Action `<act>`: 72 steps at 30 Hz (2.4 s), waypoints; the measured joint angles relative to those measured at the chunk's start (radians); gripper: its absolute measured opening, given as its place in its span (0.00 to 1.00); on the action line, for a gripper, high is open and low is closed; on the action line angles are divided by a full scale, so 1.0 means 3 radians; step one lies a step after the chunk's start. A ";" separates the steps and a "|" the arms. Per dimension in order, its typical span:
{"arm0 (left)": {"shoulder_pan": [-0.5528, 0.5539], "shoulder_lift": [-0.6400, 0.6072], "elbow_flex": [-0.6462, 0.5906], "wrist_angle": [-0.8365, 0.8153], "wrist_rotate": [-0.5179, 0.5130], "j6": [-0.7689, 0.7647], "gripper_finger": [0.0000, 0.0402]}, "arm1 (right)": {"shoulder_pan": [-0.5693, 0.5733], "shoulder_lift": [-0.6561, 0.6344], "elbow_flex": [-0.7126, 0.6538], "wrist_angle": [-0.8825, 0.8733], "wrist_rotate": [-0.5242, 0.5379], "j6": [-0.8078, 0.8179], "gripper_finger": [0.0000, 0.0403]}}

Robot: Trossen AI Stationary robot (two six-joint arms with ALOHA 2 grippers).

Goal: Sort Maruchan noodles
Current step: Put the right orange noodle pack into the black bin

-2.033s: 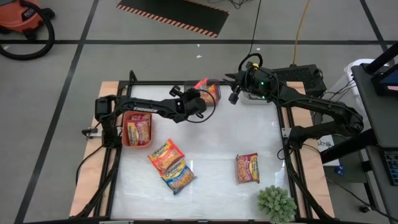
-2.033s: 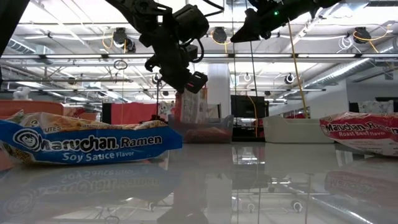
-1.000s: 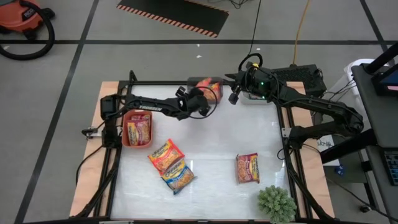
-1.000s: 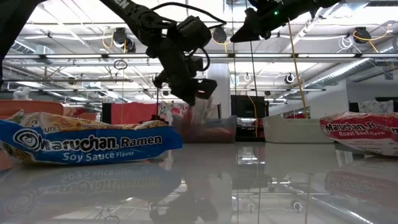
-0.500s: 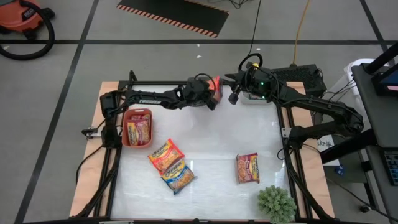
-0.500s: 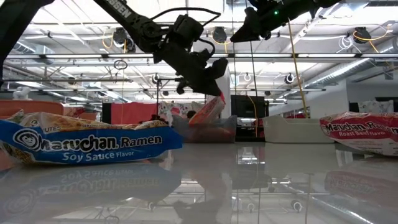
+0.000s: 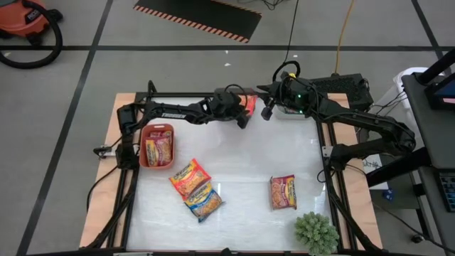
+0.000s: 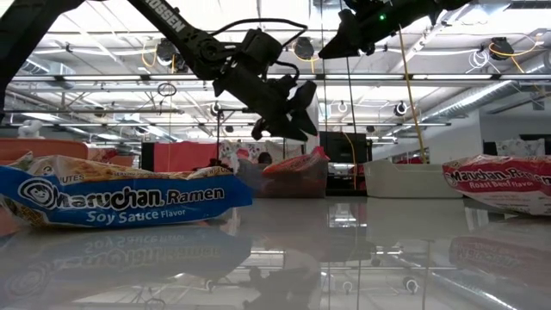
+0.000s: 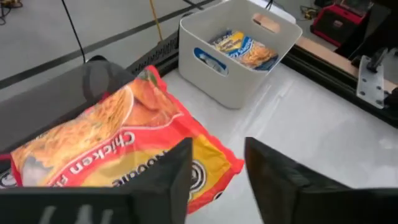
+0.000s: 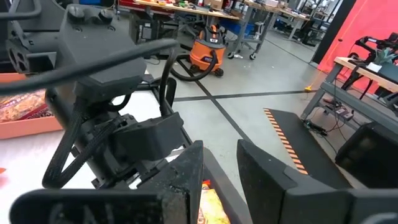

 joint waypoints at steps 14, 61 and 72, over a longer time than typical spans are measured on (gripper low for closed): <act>0.0053 -0.0636 0.0004 -0.0888 -0.0002 0.0602 0.50 | -0.0105 0.0273 -0.0001 -0.0428 -0.0794 0.0316 0.23; -0.0518 -0.1907 -0.1743 -0.0439 0.0237 0.0764 0.50 | -0.0556 0.1835 0.0413 0.0194 -0.0180 0.0370 0.00; -0.0573 -0.1907 -0.1743 -0.0404 0.0236 0.0637 0.50 | -0.0640 0.2016 0.0407 -0.0085 -0.0259 0.0510 0.00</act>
